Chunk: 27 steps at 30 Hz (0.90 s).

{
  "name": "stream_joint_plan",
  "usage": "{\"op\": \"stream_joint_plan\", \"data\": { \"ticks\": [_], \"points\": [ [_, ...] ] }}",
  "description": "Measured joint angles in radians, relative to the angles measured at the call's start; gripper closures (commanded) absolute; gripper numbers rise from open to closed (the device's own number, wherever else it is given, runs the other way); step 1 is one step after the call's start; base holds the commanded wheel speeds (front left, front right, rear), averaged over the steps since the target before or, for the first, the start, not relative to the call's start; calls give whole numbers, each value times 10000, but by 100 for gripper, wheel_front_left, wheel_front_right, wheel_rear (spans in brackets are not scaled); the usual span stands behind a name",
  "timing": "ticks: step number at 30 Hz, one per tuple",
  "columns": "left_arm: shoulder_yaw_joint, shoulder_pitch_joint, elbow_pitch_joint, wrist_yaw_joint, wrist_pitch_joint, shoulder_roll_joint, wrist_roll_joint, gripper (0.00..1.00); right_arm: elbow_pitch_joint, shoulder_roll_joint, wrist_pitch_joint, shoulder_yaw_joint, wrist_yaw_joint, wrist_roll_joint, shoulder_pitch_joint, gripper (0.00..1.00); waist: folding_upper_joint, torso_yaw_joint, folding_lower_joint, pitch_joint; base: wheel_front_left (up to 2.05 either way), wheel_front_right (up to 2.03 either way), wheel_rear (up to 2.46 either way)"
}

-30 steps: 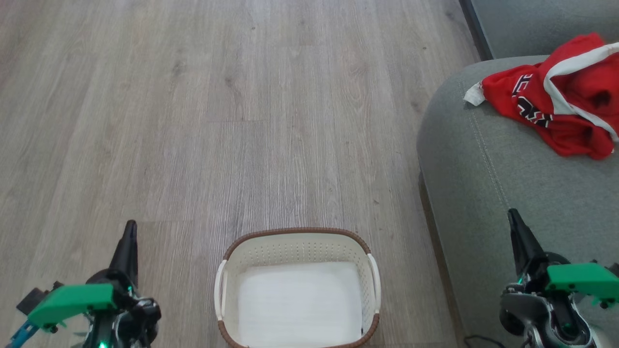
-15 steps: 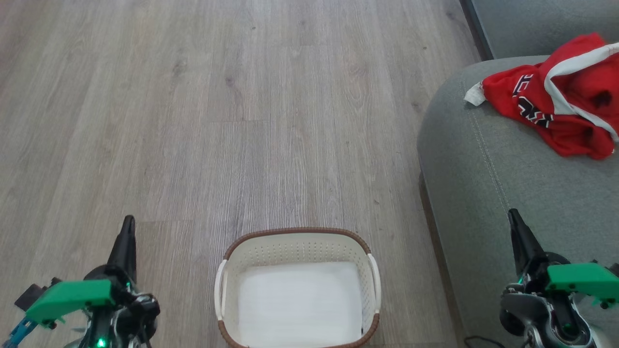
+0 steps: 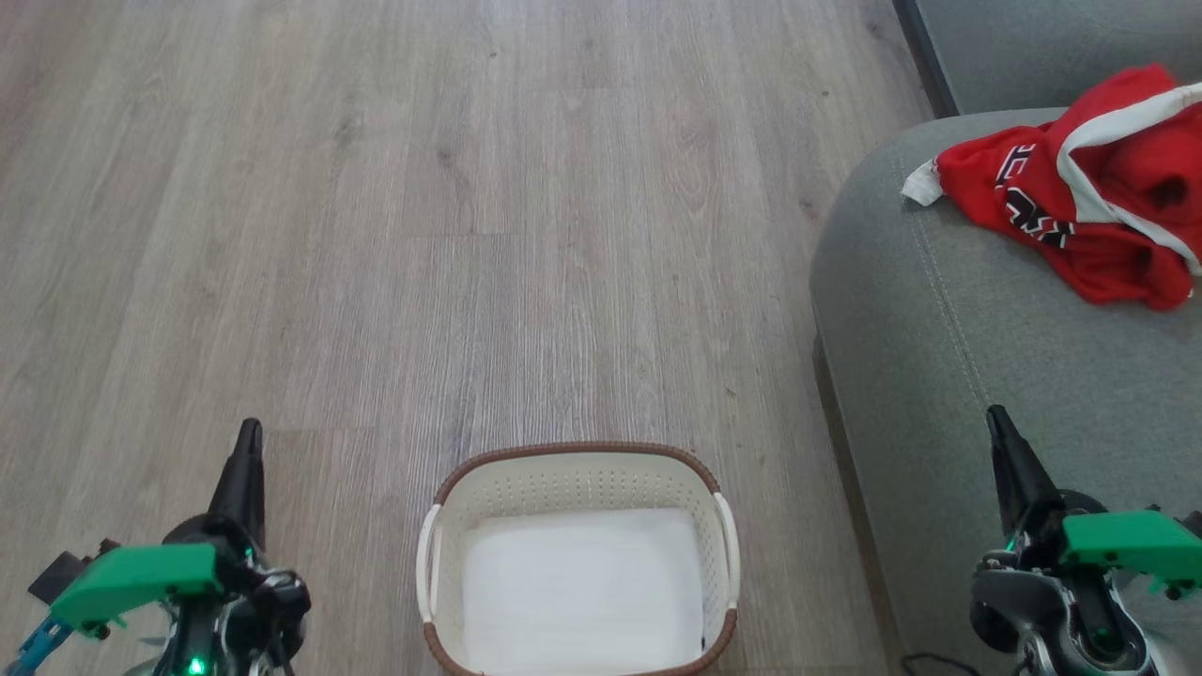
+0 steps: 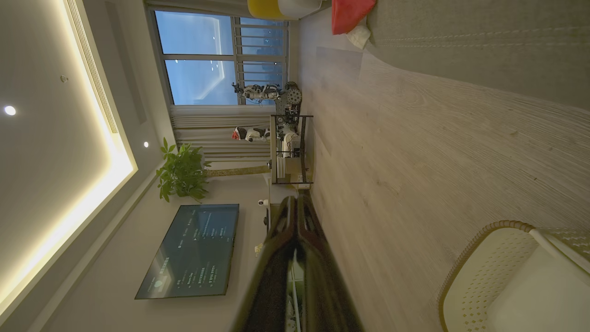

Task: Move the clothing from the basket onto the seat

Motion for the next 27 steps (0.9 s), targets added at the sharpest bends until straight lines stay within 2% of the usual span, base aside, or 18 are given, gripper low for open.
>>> {"op": "stream_joint_plan", "data": {
  "ticks": [27],
  "points": [
    [29,0,0,0,19,-19,0,100,0,0,0,0,0,0,0,100,1,0,0,0,0,0,0]
  ]
}}
